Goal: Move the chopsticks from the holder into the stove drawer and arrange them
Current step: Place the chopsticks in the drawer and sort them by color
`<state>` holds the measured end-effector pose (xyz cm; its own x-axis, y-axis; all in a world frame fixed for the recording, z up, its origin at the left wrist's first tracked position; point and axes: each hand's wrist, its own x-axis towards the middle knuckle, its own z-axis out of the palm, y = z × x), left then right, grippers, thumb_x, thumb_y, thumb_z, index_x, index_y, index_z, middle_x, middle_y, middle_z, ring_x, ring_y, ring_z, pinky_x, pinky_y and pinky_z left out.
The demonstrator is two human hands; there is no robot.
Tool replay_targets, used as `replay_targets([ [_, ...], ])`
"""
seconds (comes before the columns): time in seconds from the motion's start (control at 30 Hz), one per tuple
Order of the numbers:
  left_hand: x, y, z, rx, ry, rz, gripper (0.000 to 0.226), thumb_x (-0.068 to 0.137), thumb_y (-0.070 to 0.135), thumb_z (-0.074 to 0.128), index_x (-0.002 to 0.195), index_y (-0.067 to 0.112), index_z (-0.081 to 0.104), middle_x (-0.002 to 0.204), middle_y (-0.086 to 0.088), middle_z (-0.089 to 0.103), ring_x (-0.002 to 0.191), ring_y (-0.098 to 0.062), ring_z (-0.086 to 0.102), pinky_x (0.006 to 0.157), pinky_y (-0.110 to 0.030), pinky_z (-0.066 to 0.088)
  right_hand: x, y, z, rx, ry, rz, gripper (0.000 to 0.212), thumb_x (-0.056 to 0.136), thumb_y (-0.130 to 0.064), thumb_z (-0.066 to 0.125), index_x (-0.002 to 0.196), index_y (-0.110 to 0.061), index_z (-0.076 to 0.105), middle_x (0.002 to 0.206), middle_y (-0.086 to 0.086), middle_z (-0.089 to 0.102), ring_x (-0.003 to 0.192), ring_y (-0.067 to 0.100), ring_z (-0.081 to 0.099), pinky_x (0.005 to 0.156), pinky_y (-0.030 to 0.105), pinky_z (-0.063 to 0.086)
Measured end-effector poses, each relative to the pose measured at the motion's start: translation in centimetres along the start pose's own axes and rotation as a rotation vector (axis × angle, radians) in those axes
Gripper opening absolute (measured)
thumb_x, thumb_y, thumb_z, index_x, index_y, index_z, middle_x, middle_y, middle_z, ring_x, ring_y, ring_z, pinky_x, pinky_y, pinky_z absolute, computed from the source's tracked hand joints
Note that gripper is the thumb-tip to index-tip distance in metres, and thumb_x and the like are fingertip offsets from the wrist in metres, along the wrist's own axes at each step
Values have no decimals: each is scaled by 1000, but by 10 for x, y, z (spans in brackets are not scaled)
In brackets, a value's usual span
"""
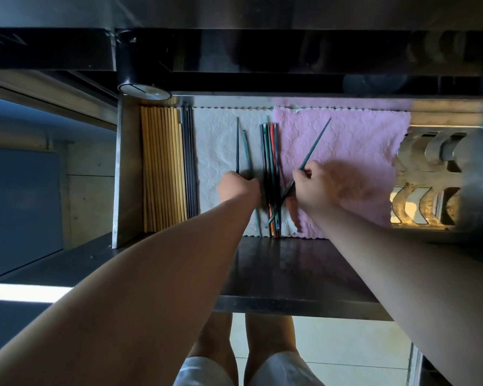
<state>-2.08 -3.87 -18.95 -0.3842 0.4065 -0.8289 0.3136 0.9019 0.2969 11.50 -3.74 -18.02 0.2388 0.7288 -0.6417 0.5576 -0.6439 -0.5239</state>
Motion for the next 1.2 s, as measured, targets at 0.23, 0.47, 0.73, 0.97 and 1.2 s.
replay_targets([
  [0.23, -1, 3, 1, 31, 24, -15, 19, 88, 16, 53, 70, 12, 47, 65, -2, 50, 52, -15, 46, 44, -22, 32, 4, 3, 5, 128, 56, -5, 21, 99, -21, 46, 100, -8, 62, 69, 0, 57, 68, 20, 53, 61, 25, 36],
  [0.47, -8, 8, 6, -7, 24, 60, 16, 91, 19, 43, 101, 11, 52, 91, -6, 58, 82, -25, 57, 65, -29, 40, 8, 4, 10, 133, 42, 42, 23, 97, -21, 51, 99, -7, 68, 74, 2, 57, 74, 20, 52, 60, 25, 33],
  [0.73, -4, 12, 16, -88, -69, 4, 22, 82, 23, 76, 99, 10, 70, 88, -9, 73, 77, -26, 71, 60, -28, 55, 0, 14, 7, 135, -5, 62, 28, 98, -24, 47, 90, -5, 66, 70, 10, 59, 67, 24, 54, 65, 36, 44],
  [0.97, -5, 17, 15, -76, -85, -16, 13, 84, 19, 70, 90, 8, 69, 74, -6, 66, 61, -21, 62, 43, -21, 41, 1, 14, 7, 127, -18, 73, 29, 97, -27, 46, 85, -8, 64, 70, 13, 62, 66, 24, 55, 65, 36, 47],
  [1.2, -1, 11, 10, -119, -66, -7, 6, 87, 13, 62, 83, 13, 66, 67, -2, 60, 57, -18, 57, 47, -20, 43, -3, 9, 11, 110, -37, 89, 30, 88, -37, 46, 78, -13, 60, 62, 6, 58, 61, 29, 56, 64, 39, 49],
])
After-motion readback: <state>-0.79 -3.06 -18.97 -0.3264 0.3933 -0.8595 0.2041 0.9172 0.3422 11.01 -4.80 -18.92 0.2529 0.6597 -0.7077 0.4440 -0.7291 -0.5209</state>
